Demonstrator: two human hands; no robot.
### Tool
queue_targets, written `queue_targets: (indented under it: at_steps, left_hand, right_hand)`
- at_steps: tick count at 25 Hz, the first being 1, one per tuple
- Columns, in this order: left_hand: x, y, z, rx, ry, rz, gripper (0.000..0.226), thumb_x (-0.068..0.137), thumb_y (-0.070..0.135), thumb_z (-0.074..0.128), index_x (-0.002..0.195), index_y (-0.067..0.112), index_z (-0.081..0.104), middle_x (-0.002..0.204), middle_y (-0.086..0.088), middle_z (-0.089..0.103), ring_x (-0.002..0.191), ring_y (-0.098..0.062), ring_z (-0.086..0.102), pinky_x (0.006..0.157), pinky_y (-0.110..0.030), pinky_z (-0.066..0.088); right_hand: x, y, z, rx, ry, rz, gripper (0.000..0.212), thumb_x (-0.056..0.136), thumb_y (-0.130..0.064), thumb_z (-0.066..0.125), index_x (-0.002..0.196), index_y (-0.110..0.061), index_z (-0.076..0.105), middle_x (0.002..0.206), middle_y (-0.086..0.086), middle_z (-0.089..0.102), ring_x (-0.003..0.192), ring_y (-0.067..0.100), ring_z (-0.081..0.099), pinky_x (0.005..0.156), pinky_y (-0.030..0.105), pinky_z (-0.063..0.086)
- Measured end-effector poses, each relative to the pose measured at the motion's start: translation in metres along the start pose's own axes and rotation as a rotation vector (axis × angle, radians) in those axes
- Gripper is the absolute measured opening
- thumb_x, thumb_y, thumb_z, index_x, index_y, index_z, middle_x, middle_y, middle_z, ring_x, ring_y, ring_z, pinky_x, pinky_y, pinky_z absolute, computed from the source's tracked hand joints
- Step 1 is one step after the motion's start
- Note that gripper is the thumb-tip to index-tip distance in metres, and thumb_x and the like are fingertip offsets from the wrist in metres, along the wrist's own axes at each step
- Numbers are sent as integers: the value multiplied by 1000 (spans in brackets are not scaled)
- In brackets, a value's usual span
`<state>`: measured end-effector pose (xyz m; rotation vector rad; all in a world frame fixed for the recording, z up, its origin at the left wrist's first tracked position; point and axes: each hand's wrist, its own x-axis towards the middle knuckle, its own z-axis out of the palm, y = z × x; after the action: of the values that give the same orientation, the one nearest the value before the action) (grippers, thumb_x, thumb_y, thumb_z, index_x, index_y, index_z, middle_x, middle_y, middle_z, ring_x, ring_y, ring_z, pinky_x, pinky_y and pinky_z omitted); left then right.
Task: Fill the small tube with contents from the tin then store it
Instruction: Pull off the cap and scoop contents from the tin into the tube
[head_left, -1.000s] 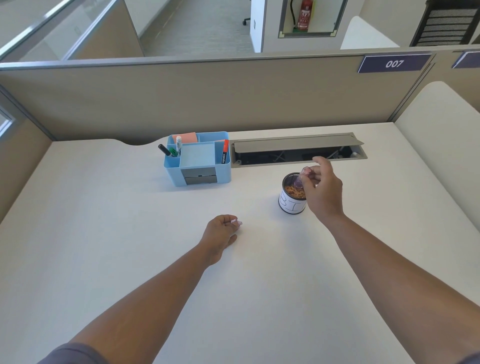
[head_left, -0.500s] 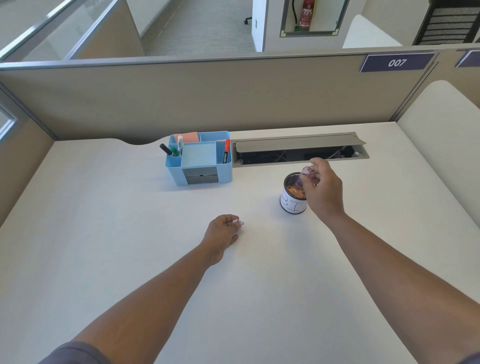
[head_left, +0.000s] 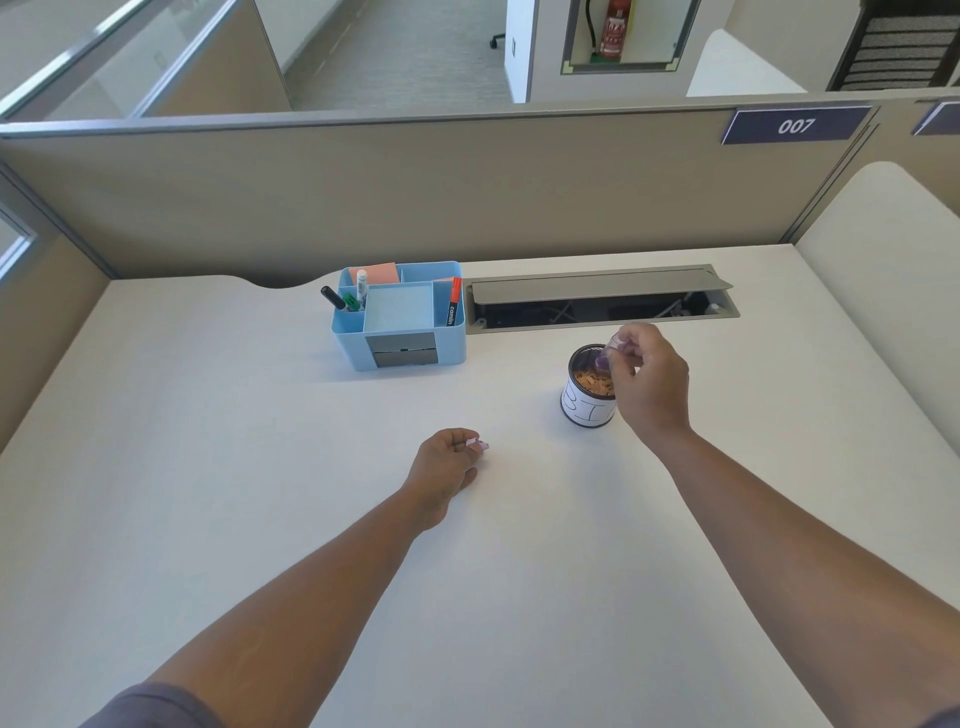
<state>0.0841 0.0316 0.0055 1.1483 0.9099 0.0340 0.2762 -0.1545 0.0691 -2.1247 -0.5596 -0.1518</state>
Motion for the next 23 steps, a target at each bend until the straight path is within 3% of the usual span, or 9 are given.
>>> queue_targets:
  at_steps: [3,9,15,18,21,23]
  left_hand:
    - [0,0,0,6,5,-3,22,97,12,65,117,4,64,106,-3,72,102,-18,61,87,-27,52]
    - [-3,0,2,5,9,2,20,97,11,64,116,4,64,105,-3,71,99,-17,60,82,-24,51]
    - [-7,0,3,0,12,-5,13,97,10,64,110,9,64,105,-3,70,96,-18,58,80,-25,50]
    - [-13,-1,1,-23,-9,-42,17,94,12,69,111,9,65,105,-2,71,102,-17,62,93,-31,51]
    - [-20,-2,0,-73,-38,-72,24,92,13,72,114,8,64,108,-5,71,105,-20,66,96,-33,53]
    - [-27,1,1,-121,-42,-53,24,91,11,74,112,8,64,105,-6,72,100,-22,68,90,-32,56]
  right_hand:
    - [0,-4,0,57,29,68,28,94,-11,59,121,-18,59,108,3,71,101,22,69,92,34,55]
    - [-1,-2,1,61,61,174,25,95,-10,57,118,-15,66,105,-1,68,103,24,67,93,39,56]
    - [-9,-11,-3,166,96,329,18,94,-9,63,105,-23,60,105,-4,66,102,15,68,80,23,53]
    - [-14,-13,-4,241,158,423,16,93,-13,65,106,-22,60,105,-3,65,97,16,67,69,16,46]
    - [-18,-13,-8,486,246,598,24,90,-16,70,112,-21,62,107,2,68,96,19,66,79,24,54]
    - [-23,-14,-10,659,250,644,23,89,-12,73,109,-18,64,95,2,67,90,21,66,88,33,59]
